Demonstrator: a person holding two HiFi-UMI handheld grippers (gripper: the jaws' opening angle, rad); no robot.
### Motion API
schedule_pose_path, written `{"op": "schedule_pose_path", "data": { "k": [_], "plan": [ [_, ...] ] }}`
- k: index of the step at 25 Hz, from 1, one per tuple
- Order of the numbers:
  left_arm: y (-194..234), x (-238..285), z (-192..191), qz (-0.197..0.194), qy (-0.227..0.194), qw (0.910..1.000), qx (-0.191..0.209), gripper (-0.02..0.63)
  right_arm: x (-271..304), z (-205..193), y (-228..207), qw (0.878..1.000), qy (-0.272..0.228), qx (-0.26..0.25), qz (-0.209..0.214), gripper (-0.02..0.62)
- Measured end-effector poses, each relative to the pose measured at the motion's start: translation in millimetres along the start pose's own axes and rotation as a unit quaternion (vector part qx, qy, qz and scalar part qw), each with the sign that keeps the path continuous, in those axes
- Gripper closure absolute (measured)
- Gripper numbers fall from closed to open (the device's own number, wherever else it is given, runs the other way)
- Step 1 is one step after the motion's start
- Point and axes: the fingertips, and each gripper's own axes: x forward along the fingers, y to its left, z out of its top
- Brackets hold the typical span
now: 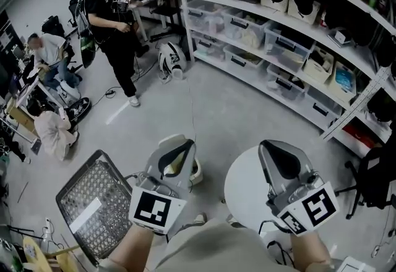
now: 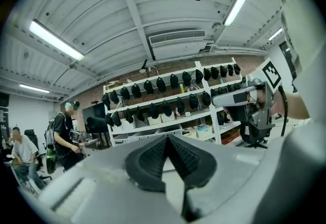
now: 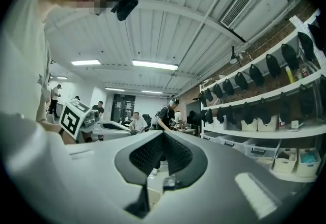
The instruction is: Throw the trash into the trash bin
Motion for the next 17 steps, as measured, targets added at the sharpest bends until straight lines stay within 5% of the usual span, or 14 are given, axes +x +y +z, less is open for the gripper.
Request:
{"op": "schedule_pose_path", "data": {
  "k": [17],
  "plan": [
    [-16, -3, -2, -0.007, 0.008, 0.9999, -0.002, 0.604, -12, -4, -7, 1.000, -0.001, 0.029, 0.003, 0.591]
  ]
}}
